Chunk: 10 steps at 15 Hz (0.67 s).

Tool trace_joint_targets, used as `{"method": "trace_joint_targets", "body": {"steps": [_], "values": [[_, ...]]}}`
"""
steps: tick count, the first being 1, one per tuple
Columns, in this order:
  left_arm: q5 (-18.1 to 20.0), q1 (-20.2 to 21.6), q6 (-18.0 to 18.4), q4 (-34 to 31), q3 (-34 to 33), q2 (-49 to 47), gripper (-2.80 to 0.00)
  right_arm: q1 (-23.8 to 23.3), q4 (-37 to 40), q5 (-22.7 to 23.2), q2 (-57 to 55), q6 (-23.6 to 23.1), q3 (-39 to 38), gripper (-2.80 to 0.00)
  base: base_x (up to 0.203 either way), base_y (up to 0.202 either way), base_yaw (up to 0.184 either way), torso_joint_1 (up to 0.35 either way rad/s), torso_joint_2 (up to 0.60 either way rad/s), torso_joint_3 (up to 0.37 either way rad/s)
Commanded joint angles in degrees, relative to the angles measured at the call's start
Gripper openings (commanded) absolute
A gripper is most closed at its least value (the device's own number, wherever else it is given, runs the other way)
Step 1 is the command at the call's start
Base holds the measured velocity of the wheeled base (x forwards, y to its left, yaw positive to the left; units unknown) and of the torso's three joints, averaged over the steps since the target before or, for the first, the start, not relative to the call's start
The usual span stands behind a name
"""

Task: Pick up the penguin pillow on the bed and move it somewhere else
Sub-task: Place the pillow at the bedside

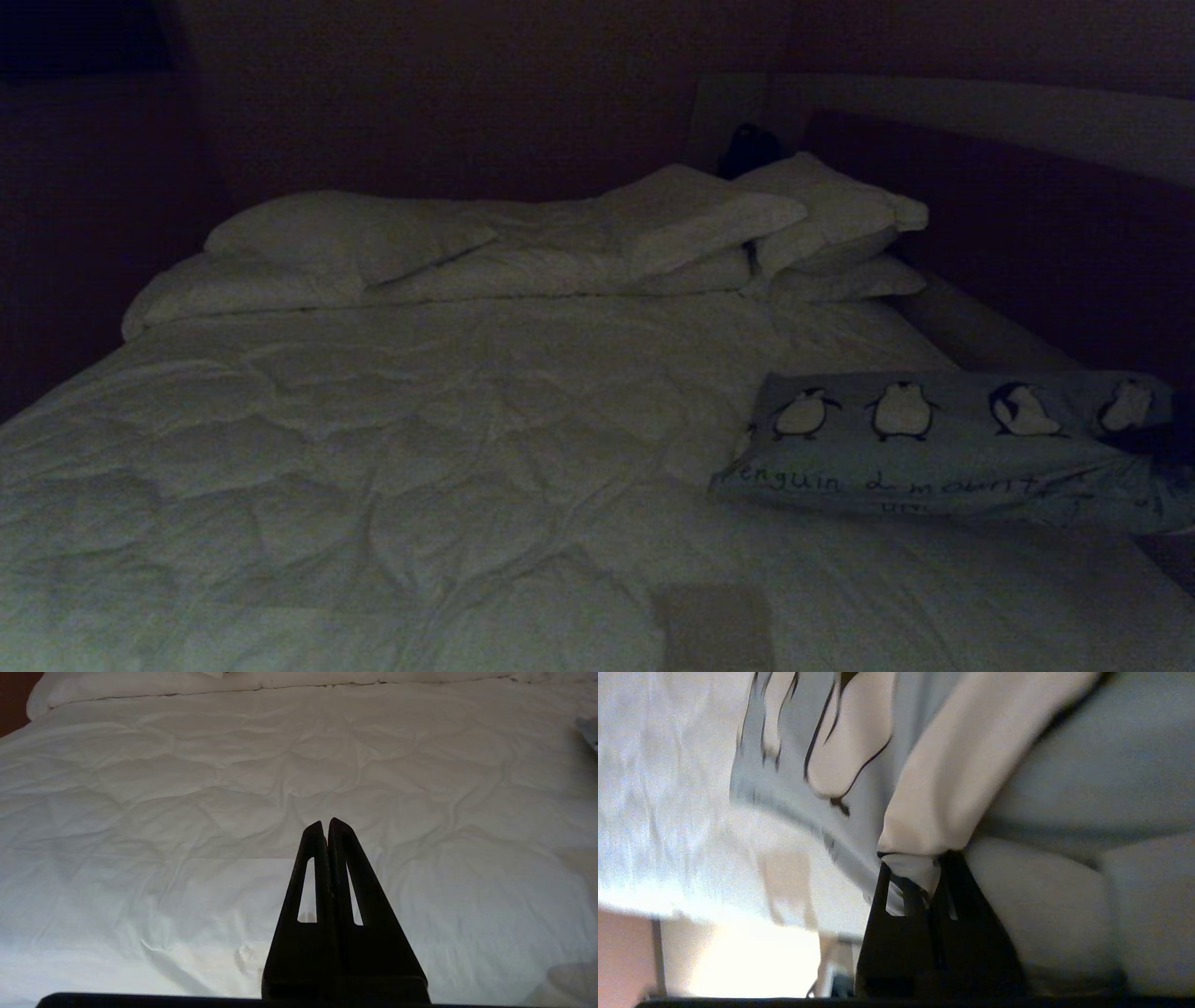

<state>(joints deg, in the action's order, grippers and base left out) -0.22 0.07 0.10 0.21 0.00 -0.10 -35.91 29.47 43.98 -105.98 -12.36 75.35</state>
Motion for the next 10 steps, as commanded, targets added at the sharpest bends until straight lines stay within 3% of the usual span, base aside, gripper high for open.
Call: {"method": "trace_joint_targets", "body": {"steps": [1, 5, 10], "values": [[-0.04, 0.01, -0.01, -0.03, 0.00, 0.01, -2.80, 0.52, 0.74, 1.28, 4.22, -13.03, -4.94, -2.80, 0.000, 0.000, 0.000, 0.000, 0.00, 0.000], [-0.04, 0.01, -0.01, 0.06, 0.00, 0.01, -2.80, 2.43, 1.14, 1.21, 5.83, -20.79, -14.89, -2.80, 0.000, 0.000, 0.000, 0.000, 0.00, 0.000], [-0.04, 0.01, -0.01, -0.03, 0.00, 0.01, -2.80, 5.88, 0.15, 1.32, 7.22, -21.91, -21.85, -2.80, 0.000, 0.000, 0.000, 0.000, 0.00, 0.000]]}}
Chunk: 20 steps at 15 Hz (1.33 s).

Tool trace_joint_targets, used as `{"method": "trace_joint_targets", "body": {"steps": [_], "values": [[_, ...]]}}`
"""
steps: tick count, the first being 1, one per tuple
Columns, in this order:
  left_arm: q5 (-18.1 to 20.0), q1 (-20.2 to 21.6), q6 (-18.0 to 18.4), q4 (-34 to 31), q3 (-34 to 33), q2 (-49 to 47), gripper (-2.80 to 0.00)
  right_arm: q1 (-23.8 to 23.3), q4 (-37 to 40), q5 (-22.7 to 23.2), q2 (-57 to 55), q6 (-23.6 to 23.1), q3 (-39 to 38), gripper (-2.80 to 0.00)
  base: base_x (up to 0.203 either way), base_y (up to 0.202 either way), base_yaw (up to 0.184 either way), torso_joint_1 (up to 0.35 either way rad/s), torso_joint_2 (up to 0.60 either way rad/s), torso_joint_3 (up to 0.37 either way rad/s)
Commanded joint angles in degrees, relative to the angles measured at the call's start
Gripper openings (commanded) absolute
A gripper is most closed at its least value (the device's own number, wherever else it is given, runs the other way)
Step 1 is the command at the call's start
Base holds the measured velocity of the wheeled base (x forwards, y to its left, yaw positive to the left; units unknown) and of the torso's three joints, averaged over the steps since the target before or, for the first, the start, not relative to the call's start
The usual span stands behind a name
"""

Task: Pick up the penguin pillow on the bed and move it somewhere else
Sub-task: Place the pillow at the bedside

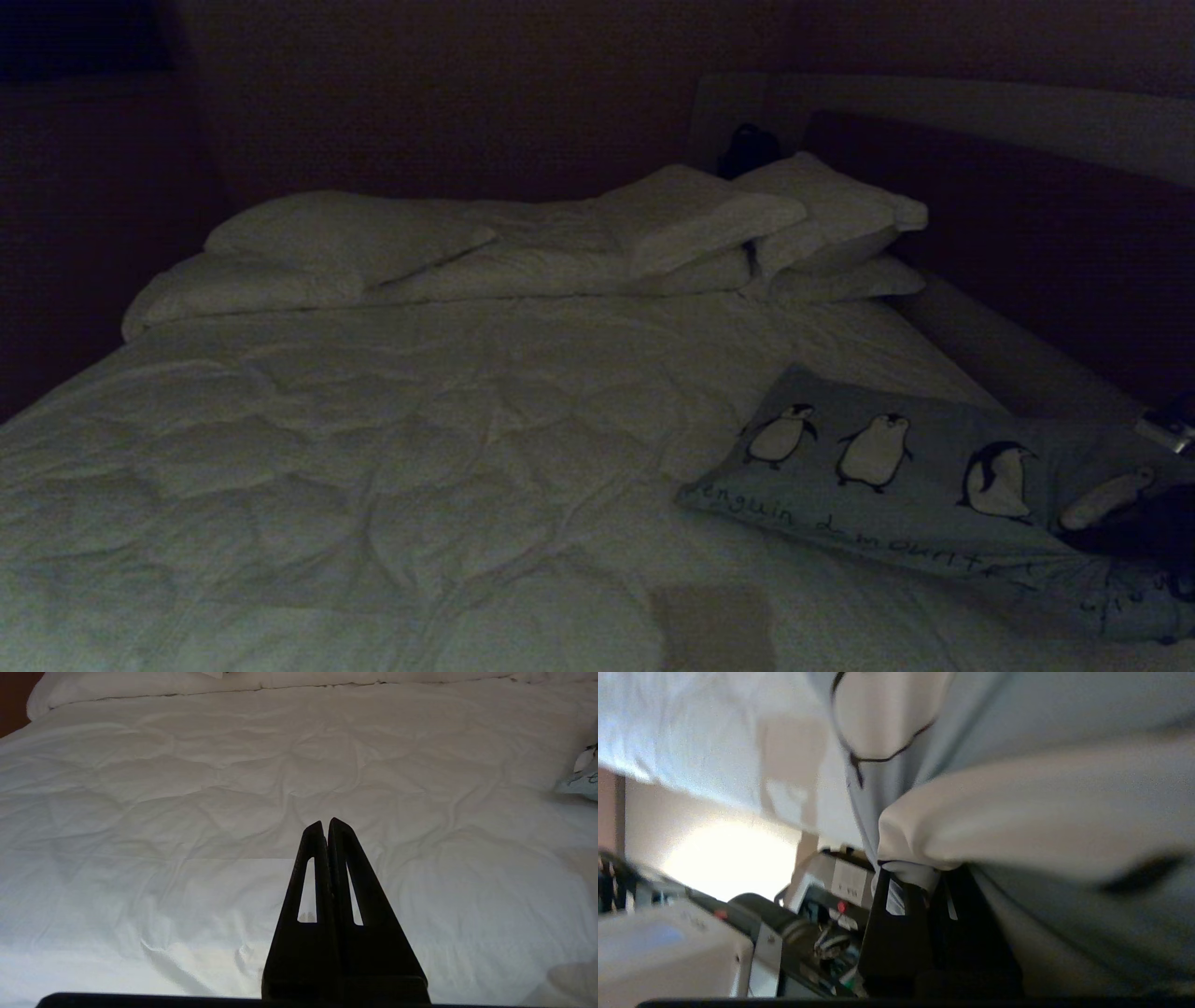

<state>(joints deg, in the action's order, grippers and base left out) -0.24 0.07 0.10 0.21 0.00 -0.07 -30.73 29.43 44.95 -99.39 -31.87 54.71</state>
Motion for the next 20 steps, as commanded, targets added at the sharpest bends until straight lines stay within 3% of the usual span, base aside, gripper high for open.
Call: {"method": "trace_joint_targets", "body": {"steps": [1, 4, 5, 12, 20], "values": [[-0.02, 0.01, -0.01, -0.03, 0.00, -0.01, -2.80, 1.25, 0.19, 0.33, 1.10, -2.41, -1.85, -2.80, 0.000, 0.000, 0.000, 0.000, 0.00, 0.000], [-0.02, 0.01, -0.01, 0.06, 0.00, -0.01, -2.80, 2.49, 0.11, 0.14, 1.49, -2.41, -4.25, -2.80, 0.000, 0.000, 0.000, 0.000, 0.00, 0.000], [-0.02, 0.01, -0.01, 0.06, 0.00, -0.01, -2.80, 2.52, 0.10, 0.12, 1.76, -2.43, -4.57, 0.00, 0.000, 0.000, 0.000, 0.000, 0.00, 0.000], [-0.02, 0.01, -0.01, 0.02, 0.00, -0.01, -2.80, 2.41, 0.92, -0.15, 16.80, -2.06, -8.01, 0.00, 0.000, 0.000, 0.000, 0.000, 0.00, 0.000], [-0.02, 0.01, -0.01, -0.03, 0.00, -0.01, -2.80, 2.42, 8.90, 0.99, 41.37, 0.01, -7.33, 0.00, 0.000, 0.000, 0.000, 0.000, 0.00, 0.000]]}}
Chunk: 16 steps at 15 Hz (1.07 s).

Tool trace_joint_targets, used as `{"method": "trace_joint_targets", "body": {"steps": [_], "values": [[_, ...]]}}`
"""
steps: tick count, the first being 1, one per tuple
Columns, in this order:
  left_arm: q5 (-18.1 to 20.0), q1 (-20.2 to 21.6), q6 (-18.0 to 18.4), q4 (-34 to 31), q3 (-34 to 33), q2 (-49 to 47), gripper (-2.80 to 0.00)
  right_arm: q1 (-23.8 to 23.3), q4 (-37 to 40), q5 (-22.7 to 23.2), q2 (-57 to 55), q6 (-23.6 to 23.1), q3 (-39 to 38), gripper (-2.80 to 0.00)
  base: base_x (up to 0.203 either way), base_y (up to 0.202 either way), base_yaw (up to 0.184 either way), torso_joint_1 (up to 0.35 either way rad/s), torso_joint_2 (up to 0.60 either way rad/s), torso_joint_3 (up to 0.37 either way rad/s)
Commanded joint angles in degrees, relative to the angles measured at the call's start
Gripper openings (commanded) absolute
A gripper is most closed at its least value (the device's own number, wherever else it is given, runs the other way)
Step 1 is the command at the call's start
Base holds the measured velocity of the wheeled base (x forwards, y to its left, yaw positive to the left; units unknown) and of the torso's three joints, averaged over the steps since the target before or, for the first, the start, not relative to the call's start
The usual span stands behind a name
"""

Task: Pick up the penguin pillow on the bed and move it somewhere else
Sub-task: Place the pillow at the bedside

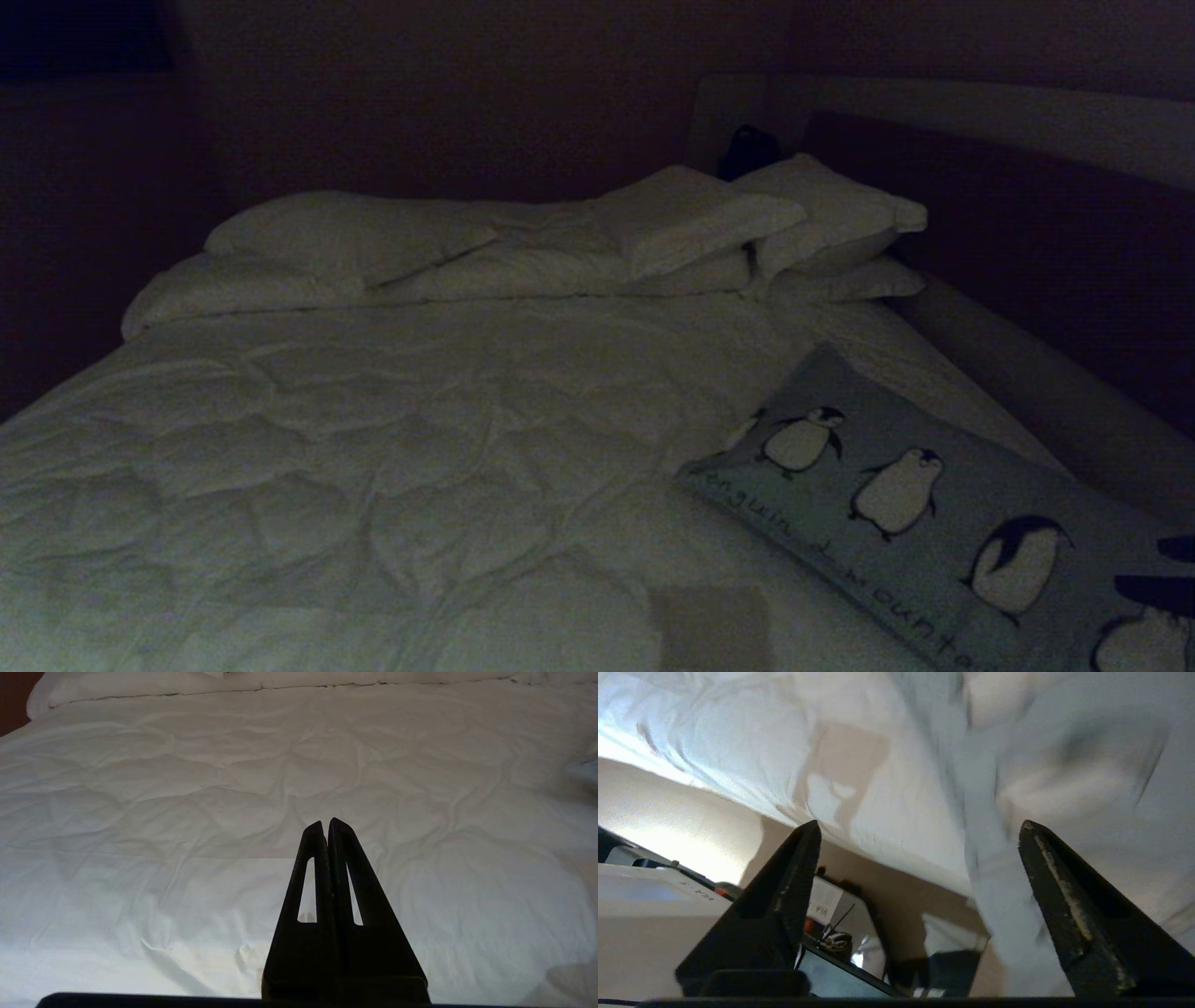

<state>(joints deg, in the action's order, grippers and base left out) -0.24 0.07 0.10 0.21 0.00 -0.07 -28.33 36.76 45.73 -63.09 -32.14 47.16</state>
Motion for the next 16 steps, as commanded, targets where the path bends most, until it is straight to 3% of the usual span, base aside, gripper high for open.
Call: {"method": "trace_joint_targets", "body": {"steps": [1, 3, 6, 7, 10, 13, 16], "values": [[-0.02, 0.01, -0.01, 0.03, 0.00, -0.01, -2.80, 0.05, 1.57, 0.19, 7.03, 0.46, 0.17, 0.00, 0.000, 0.000, 0.000, 0.000, 0.00, 0.000], [-0.02, 0.01, -0.01, 0.05, 0.00, -0.01, -2.80, 0.03, 0.24, 0.02, 7.52, 0.63, 1.13, 0.00, 0.000, 0.000, 0.000, 0.000, 0.00, 0.000], [-0.02, 0.01, -0.01, 0.05, 0.00, -0.01, -2.80, -0.04, -3.40, -0.20, -3.35, 2.27, 6.05, 0.00, 0.000, 0.000, 0.000, 0.000, 0.00, 0.000], [-0.02, 0.01, -0.01, -0.03, 0.00, -0.01, -2.80, -0.11, -4.61, -0.39, -8.13, 3.67, 9.06, -2.80, 0.000, 0.000, 0.000, 0.000, 0.00, 0.000], [-0.02, 0.01, -0.01, -0.04, 0.00, -0.01, -2.80, -0.31, -8.55, -3.55, -25.67, 7.07, 22.05, -2.80, 0.000, 0.000, 0.000, 0.000, 0.00, 0.000], [-0.02, 0.01, -0.01, -0.04, 0.00, -0.01, -2.80, -0.33, -10.34, -9.95, -40.90, 8.51, 39.63, -2.80, 0.000, 0.000, 0.000, 0.000, 0.00, 0.000], [-0.02, 0.01, -0.01, -0.04, 0.00, -0.01, -2.80, -0.32, -7.55, -13.10, -49.82, 6.35, 50.87, -2.80, 0.000, 0.000, 0.000, 0.000, 0.00, 0.000]]}}
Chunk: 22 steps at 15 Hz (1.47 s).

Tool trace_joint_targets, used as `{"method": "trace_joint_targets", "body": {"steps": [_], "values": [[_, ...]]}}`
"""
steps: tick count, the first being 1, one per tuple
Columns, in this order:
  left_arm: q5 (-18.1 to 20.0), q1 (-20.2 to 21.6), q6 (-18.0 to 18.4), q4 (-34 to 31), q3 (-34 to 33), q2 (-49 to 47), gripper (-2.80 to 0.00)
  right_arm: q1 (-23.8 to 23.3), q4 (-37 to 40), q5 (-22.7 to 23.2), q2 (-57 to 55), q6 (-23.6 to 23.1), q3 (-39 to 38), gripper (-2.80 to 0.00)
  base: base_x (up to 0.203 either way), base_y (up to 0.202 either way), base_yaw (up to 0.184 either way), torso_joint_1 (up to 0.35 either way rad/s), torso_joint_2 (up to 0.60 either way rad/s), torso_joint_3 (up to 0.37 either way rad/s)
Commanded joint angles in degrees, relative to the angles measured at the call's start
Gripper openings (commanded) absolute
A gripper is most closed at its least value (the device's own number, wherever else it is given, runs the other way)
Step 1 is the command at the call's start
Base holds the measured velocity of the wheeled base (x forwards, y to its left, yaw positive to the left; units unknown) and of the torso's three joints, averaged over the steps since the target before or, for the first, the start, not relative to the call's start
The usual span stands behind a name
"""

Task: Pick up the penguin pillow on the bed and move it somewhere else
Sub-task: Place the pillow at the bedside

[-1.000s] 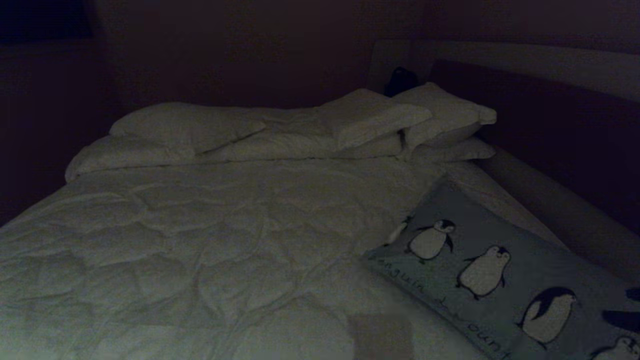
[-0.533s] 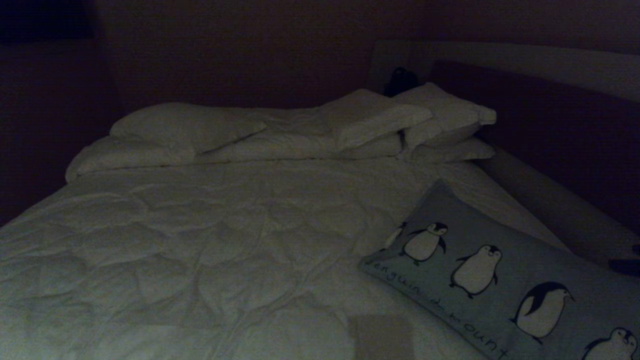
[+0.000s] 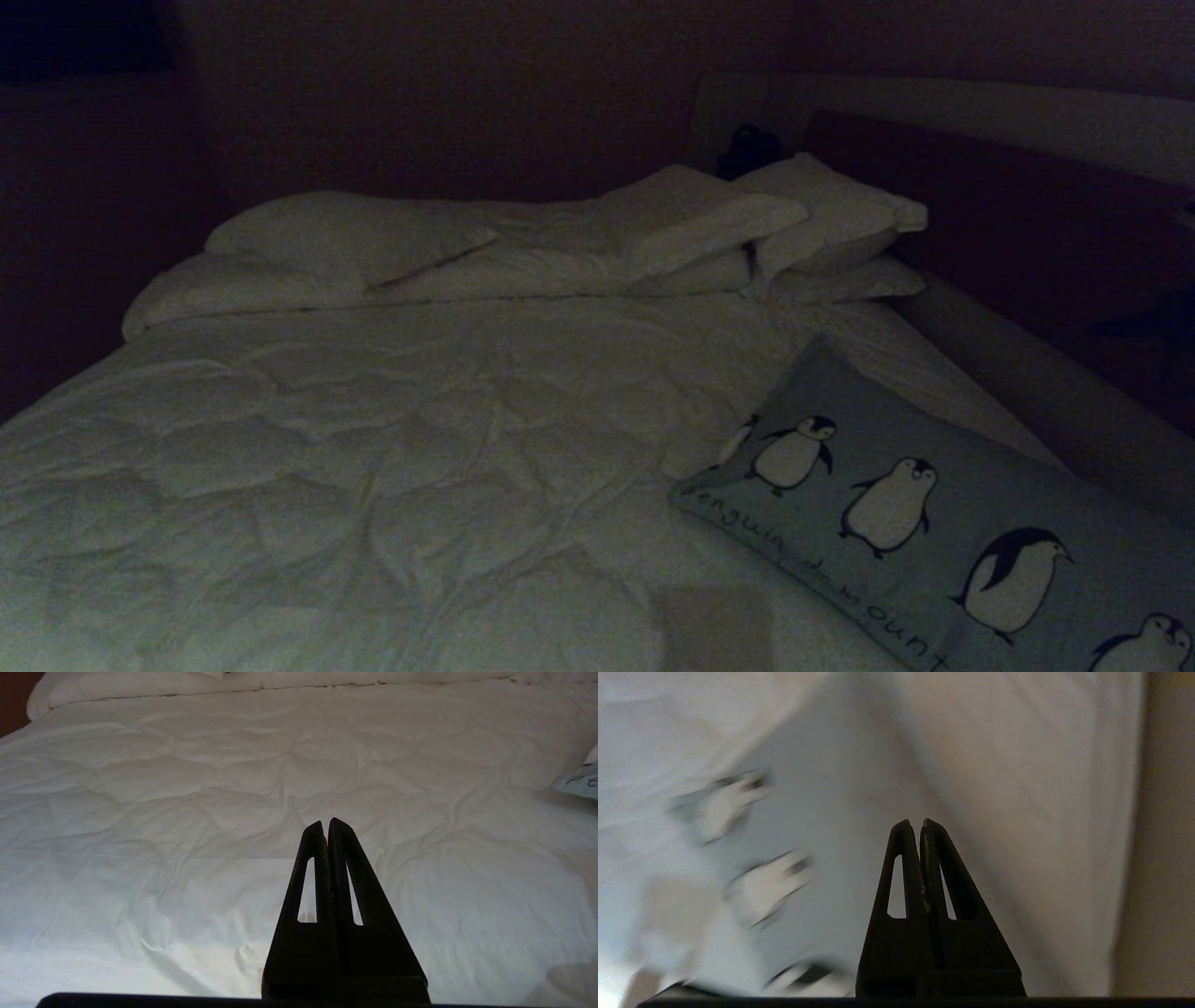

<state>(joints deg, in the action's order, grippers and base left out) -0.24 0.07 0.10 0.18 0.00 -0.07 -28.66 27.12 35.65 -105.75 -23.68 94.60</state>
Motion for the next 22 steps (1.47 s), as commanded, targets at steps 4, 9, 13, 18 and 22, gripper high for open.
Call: {"method": "trace_joint_targets", "body": {"steps": [4, 9, 13, 18, 22], "values": [[-0.02, 0.01, -0.01, 0.01, 0.00, -0.01, -2.80, 2.12, 8.86, -4.21, -11.38, -13.67, 7.93, -2.80, 0.000, 0.000, 0.000, 0.000, 0.00, 0.000], [-0.02, 0.01, -0.01, 0.01, 0.00, -0.01, -2.80, 7.69, 8.64, -12.07, -13.27, -15.61, 7.68, -2.80, 0.000, 0.000, 0.000, 0.000, 0.00, 0.000], [-0.02, 0.01, -0.01, 0.08, 0.00, -0.01, -2.80, 11.98, 9.11, -17.71, -10.63, -17.41, 4.33, -2.80, 0.000, 0.000, 0.000, 0.000, 0.00, 0.000], [-0.02, 0.01, -0.01, 0.07, 0.00, -0.01, -2.80, 15.88, 8.65, -20.81, -7.22, -19.12, -2.72, -2.80, 0.000, 0.000, 0.000, 0.000, 0.00, 0.000], [-0.02, 0.01, -0.01, -0.01, 0.00, -0.01, -2.80, 16.74, 8.02, -23.15, -4.92, -21.86, -8.35, -2.80, 0.000, 0.000, 0.000, 0.000, 0.00, 0.000]]}}
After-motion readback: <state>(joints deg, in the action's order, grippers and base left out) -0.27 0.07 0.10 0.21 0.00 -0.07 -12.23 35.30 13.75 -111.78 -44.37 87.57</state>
